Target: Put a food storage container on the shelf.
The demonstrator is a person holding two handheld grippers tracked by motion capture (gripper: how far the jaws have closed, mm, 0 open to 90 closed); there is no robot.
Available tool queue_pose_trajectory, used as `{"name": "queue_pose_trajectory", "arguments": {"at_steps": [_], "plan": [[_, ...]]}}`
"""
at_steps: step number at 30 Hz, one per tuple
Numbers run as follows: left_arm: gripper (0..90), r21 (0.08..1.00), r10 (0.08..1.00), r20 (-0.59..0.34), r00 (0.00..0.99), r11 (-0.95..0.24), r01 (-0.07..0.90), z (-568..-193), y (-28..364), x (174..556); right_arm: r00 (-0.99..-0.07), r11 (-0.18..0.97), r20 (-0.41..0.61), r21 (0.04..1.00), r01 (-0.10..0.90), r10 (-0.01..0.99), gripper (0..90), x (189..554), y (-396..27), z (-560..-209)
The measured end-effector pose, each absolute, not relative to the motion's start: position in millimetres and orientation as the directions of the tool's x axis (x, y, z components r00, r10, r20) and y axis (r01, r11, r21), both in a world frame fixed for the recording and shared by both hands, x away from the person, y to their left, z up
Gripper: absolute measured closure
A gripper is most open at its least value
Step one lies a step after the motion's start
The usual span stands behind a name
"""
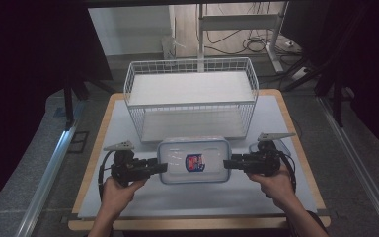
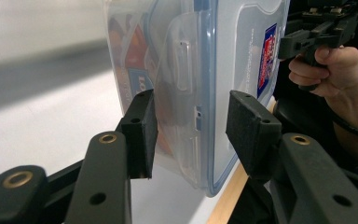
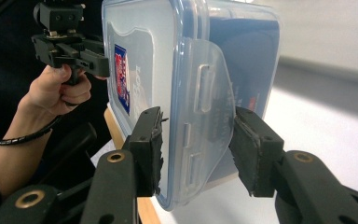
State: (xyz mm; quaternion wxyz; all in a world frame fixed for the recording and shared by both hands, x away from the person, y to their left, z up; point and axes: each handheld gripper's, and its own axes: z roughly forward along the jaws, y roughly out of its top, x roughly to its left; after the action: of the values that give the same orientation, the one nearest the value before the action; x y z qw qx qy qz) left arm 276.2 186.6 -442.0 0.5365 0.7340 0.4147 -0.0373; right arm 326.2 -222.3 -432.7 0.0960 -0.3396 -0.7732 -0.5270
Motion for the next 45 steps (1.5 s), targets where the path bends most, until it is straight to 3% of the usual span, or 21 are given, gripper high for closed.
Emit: {"name": "queue_pose_trajectory", "arguments": {"at_steps": [29, 45], "plan": [[54.4, 0.8, 0.59, -0.463, 0.661, -0.041, 0.598, -364, 198, 331, -0.779, 0.177, 0.447, 0.807, 0.563, 0.44, 54.1, 388, -207, -349], [54.3, 0.815, 0.606, -0.453, 0.654, -0.016, 0.579, -322, 198, 383, -0.759, 0.106, 0.46, 0.821, 0.562, 0.46, 52.8, 432, -203, -317]]}}
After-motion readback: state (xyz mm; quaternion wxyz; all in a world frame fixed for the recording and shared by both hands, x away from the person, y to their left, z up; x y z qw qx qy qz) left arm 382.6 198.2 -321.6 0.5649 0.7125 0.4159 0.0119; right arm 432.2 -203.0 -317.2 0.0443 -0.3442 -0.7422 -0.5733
